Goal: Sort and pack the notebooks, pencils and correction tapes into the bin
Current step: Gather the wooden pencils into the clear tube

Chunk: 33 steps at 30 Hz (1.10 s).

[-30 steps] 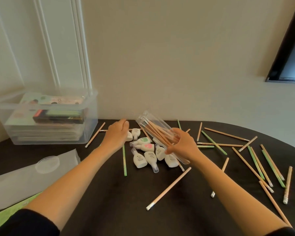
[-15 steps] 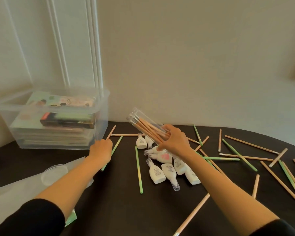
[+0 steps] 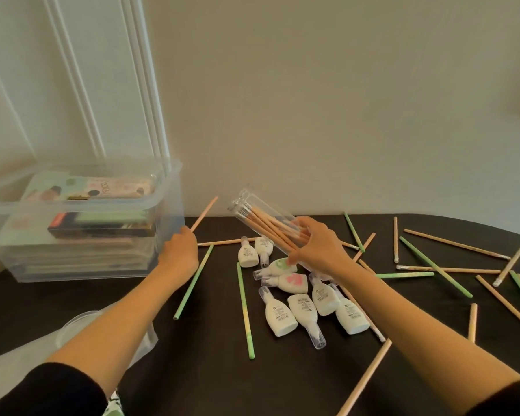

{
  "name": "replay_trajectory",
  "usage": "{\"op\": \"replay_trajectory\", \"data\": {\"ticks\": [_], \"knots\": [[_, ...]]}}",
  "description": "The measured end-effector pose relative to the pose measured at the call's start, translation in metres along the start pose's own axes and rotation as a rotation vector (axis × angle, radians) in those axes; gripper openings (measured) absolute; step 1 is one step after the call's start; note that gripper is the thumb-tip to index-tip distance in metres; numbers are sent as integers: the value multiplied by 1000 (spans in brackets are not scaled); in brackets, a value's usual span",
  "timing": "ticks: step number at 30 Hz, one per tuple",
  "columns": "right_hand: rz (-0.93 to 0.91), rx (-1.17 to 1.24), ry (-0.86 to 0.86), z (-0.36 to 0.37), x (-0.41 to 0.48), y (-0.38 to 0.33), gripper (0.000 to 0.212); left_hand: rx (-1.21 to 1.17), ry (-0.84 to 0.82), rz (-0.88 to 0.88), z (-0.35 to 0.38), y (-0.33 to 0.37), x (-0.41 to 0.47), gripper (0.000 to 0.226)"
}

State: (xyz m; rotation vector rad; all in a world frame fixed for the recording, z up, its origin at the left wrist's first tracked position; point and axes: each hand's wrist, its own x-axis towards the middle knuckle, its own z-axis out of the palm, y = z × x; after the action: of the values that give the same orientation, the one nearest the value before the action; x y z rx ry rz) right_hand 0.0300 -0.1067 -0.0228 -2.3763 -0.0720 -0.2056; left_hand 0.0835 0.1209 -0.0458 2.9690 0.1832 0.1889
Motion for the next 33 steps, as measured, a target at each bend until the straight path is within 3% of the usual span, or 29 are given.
{"op": "replay_trajectory", "data": {"ticks": [5,13,23,27,31,33], "knots": [[13,42,8,-4,8,11,65,22,9,191,4,6,16,16],[65,3,65,-19,27,32,68,23,-18,270,26,19,50,21],[80,57,150,-28,25,43,76,344,30,392,28,30,59,21],[96,46,176,-36,19,48,75,176,62,378,21,27,46,30],[138,-36,234,-52,2,60,75,-87,66,384,1,19,29,12],[187,-134,282,-64,-10,66,75,-130,130,426,-10,18,19,15]]}}
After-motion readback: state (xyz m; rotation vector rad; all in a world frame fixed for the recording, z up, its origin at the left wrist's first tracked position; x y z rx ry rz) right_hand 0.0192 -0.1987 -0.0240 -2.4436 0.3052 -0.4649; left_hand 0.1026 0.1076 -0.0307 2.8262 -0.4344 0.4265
